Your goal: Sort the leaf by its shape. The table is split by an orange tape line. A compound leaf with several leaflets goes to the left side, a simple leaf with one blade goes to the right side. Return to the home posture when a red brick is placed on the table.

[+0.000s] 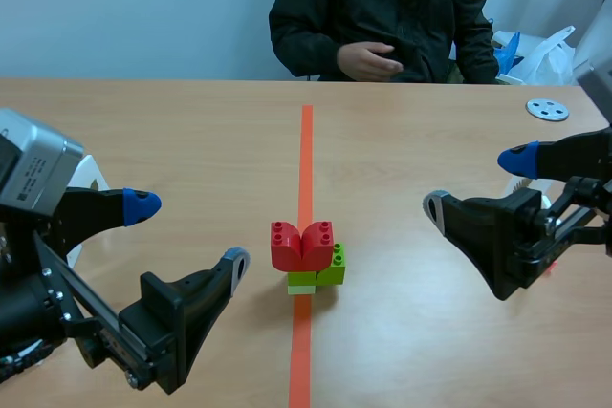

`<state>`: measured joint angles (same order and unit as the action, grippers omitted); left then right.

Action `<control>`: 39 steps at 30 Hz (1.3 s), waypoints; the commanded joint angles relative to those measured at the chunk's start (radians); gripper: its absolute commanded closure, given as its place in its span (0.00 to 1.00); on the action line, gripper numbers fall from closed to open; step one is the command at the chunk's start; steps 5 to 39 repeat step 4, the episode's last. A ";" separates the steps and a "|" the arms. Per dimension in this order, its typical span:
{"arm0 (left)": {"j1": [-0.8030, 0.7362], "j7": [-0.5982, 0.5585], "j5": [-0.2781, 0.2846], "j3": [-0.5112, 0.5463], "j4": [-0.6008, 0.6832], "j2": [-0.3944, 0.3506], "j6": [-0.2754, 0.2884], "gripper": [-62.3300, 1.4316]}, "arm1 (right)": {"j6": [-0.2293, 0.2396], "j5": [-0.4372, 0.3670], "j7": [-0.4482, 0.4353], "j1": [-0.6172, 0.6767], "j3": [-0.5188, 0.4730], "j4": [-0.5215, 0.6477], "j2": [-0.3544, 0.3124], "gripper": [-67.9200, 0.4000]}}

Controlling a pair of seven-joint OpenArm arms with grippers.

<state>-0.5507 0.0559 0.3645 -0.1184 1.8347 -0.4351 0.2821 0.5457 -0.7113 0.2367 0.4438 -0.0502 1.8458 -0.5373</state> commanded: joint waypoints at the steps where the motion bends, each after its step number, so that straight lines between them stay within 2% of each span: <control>1: 0.005 -0.013 0.006 -0.001 0.024 0.005 0.000 0.00 | 0.000 -0.011 -0.018 -0.011 -0.001 0.001 0.000 0.00; 39: 0.005 -0.013 0.006 -0.001 0.024 0.005 0.000 0.00 | -0.001 -0.011 -0.018 -0.011 -0.001 0.001 0.000 0.00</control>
